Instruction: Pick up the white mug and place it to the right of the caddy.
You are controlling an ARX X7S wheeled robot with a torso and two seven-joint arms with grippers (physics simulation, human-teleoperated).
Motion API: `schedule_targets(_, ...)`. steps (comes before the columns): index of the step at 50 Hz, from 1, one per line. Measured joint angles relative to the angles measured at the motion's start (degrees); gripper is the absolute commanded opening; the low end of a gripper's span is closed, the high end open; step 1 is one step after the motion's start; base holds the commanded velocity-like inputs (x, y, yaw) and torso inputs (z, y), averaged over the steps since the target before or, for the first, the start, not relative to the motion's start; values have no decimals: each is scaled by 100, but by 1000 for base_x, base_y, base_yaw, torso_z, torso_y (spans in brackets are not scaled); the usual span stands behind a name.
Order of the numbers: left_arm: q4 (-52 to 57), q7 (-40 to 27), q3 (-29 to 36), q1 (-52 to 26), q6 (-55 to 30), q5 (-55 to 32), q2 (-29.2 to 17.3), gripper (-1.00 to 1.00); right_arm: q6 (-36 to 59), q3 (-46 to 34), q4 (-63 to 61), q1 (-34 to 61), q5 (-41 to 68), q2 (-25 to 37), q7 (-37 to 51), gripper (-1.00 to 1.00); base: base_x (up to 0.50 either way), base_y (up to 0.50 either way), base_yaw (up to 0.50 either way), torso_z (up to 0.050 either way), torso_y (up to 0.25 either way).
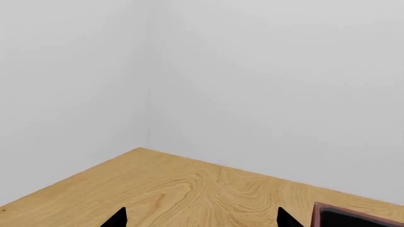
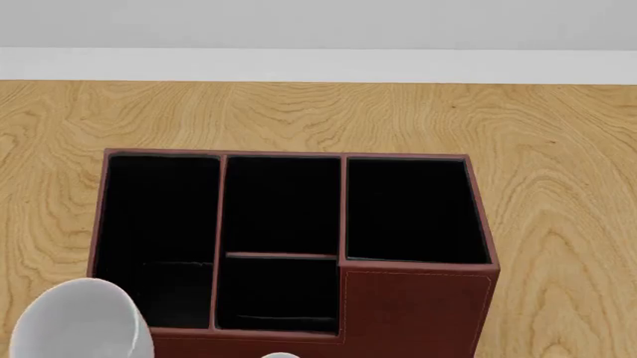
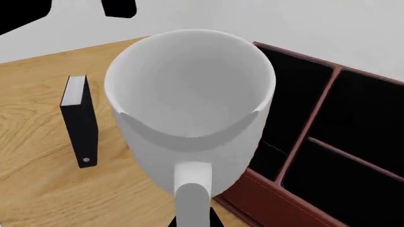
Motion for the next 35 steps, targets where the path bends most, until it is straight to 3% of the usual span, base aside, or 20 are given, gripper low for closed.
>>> schedule_targets(35,-6,-35,18,6,19,-46,-29,100,325,732,-516,92,421,282,434,-100,0,0,0,0,0)
